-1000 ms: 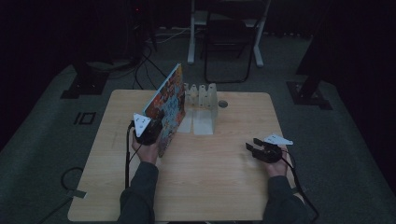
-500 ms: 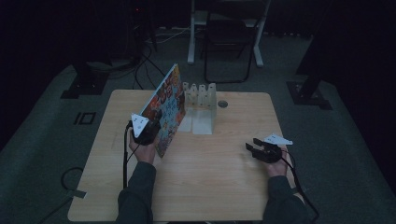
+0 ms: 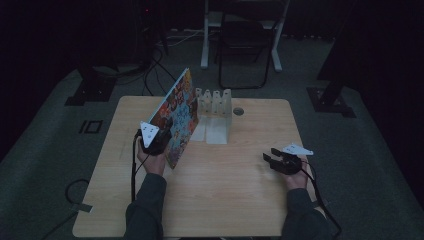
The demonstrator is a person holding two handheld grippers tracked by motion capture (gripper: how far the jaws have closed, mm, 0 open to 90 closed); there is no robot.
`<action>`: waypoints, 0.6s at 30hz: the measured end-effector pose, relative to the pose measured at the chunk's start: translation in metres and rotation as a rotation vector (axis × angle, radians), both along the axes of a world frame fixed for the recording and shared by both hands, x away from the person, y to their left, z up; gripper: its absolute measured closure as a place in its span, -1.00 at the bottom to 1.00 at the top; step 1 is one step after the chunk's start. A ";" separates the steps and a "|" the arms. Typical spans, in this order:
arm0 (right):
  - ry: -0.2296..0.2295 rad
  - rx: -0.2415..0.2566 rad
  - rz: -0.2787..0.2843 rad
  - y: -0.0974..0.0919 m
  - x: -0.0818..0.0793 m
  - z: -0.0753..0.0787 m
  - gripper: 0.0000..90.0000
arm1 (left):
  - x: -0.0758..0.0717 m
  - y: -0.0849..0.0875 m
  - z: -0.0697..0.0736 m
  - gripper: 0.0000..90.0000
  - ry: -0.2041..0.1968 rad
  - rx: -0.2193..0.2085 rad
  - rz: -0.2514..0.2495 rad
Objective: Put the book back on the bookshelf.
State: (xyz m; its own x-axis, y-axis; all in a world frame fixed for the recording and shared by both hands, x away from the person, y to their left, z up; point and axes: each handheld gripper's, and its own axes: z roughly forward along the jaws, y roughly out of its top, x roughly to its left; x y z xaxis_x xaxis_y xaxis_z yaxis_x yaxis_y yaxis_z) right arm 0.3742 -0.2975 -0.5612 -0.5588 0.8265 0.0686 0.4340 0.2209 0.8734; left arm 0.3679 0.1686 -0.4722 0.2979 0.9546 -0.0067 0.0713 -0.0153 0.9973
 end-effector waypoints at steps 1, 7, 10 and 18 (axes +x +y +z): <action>-0.001 0.000 0.000 0.000 0.000 0.000 0.10 | 0.000 0.001 0.000 0.67 -0.001 0.001 0.001; -0.001 -0.003 0.001 0.000 -0.001 0.000 0.10 | 0.000 0.004 -0.001 0.63 -0.002 0.010 0.016; 0.000 -0.002 0.001 0.000 -0.001 0.000 0.10 | 0.000 0.007 -0.002 0.62 0.003 0.008 0.027; 0.003 -0.002 0.002 0.001 -0.001 0.000 0.10 | 0.000 0.014 -0.004 0.58 0.007 0.008 0.037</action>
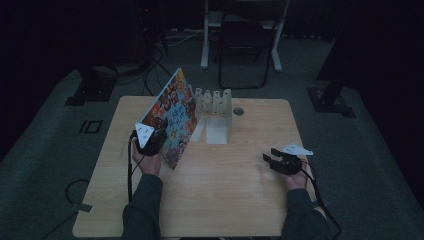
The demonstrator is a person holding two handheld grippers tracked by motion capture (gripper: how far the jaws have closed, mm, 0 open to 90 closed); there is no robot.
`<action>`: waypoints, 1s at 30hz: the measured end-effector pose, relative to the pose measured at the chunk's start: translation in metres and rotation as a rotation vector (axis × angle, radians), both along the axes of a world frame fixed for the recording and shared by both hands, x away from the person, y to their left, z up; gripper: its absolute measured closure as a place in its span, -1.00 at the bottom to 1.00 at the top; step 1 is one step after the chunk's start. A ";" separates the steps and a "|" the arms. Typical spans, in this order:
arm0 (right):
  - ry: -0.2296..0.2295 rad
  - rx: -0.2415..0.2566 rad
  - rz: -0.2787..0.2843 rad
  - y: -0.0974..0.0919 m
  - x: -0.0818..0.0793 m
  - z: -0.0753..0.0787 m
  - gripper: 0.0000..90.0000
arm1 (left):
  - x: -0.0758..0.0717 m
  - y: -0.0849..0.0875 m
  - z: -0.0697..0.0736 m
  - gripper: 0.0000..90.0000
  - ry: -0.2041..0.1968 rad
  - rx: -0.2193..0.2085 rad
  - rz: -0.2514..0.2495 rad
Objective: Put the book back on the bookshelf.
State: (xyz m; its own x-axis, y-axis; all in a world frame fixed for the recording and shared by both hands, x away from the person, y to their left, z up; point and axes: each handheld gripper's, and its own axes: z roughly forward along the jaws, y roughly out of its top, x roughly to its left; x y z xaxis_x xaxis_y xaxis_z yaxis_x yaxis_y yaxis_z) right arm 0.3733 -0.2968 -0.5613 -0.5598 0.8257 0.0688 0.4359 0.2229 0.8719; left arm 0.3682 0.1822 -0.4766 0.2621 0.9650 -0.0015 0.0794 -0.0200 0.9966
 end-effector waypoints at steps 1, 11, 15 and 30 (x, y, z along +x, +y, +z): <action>-0.001 -0.001 0.001 0.000 0.000 0.000 0.10 | 0.000 0.000 0.000 0.57 0.000 0.002 0.000; 0.000 0.000 0.001 0.000 0.000 0.000 0.10 | 0.001 0.005 -0.001 0.47 0.003 0.017 0.004; 0.001 0.000 0.002 0.000 0.000 0.000 0.10 | 0.002 0.008 -0.002 0.41 0.005 0.013 0.003; 0.003 0.000 0.004 0.000 0.000 0.000 0.10 | 0.000 0.019 -0.007 0.25 0.014 -0.013 -0.002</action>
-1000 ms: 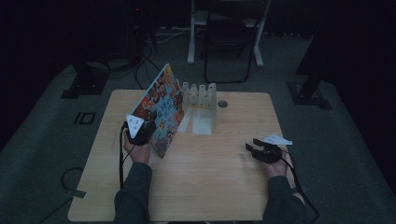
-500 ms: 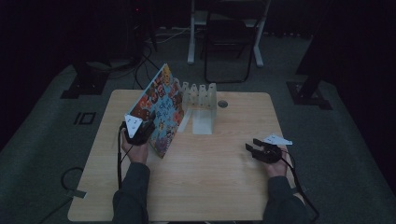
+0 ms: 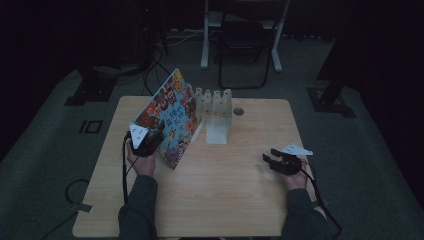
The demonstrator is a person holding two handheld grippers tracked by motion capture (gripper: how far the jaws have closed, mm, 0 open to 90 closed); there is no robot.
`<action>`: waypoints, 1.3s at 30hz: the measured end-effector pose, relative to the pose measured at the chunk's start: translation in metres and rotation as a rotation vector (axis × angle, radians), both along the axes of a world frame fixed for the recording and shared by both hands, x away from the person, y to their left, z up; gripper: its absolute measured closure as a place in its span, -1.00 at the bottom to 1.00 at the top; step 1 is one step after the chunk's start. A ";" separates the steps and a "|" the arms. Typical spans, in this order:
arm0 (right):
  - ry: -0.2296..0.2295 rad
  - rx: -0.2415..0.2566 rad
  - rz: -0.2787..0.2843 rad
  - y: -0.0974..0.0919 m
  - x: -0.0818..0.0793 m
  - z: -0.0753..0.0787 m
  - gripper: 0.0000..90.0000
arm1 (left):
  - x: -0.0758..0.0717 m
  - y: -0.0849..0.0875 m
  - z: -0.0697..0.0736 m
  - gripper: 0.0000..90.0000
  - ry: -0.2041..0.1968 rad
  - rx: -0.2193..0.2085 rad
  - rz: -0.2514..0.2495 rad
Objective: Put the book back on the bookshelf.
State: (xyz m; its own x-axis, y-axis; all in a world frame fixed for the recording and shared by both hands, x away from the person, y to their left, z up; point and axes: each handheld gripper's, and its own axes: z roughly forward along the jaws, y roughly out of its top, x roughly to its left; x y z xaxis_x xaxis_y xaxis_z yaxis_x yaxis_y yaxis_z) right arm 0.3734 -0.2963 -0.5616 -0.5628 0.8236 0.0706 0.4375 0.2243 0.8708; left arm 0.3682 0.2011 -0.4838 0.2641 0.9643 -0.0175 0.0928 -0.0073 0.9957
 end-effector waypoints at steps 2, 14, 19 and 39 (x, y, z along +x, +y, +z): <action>0.000 0.000 0.001 0.000 0.000 0.000 0.10 | -0.002 0.001 0.000 0.22 -0.002 0.001 0.001; 0.001 0.000 0.002 0.000 0.000 0.000 0.10 | -0.018 0.011 0.004 0.14 -0.027 -0.009 -0.019; 0.001 -0.001 0.003 0.000 0.000 0.000 0.10 | -0.028 0.014 0.004 0.14 -0.037 -0.001 -0.037; 0.002 -0.002 0.003 0.001 0.000 -0.001 0.10 | -0.057 0.028 -0.013 0.14 0.016 0.001 -0.092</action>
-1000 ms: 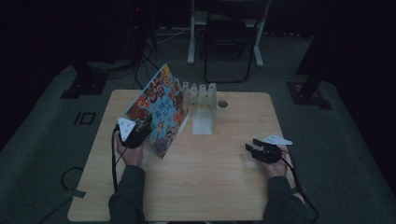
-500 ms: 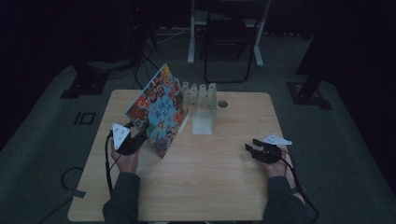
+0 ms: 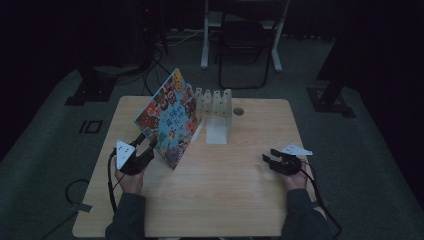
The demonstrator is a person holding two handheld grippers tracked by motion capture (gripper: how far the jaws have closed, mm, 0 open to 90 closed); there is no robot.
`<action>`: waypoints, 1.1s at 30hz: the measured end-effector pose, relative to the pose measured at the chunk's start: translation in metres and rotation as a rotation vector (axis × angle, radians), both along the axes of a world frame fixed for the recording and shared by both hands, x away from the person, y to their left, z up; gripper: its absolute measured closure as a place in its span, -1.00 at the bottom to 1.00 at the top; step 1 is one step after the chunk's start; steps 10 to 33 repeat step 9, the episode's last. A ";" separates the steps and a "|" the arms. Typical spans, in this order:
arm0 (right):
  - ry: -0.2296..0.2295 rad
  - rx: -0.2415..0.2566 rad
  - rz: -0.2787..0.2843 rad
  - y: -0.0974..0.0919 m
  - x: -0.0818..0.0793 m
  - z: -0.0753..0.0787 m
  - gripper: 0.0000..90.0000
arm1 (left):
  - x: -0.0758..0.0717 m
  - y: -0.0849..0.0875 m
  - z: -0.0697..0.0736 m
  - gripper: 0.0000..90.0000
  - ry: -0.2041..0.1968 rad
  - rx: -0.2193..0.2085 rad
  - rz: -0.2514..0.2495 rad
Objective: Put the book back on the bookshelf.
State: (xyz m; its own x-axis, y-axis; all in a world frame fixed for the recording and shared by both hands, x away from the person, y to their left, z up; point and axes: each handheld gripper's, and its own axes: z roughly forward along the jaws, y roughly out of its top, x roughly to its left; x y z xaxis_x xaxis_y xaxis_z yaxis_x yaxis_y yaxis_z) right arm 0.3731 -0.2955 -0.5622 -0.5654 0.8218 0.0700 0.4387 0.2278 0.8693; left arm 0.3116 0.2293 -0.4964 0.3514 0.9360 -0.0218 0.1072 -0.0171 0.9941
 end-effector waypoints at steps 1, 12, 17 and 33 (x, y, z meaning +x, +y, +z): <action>0.000 0.000 0.000 0.000 0.000 0.000 0.10 | -0.001 0.001 -0.002 0.14 0.008 0.000 -0.002; 0.001 -0.004 0.002 0.000 0.001 -0.001 0.10 | -0.011 0.004 -0.018 0.13 0.053 0.017 -0.024; 0.001 -0.004 0.002 0.000 0.001 -0.001 0.10 | -0.011 0.004 -0.018 0.13 0.053 0.017 -0.024; 0.001 -0.004 0.002 0.000 0.001 -0.001 0.10 | -0.011 0.004 -0.018 0.13 0.053 0.017 -0.024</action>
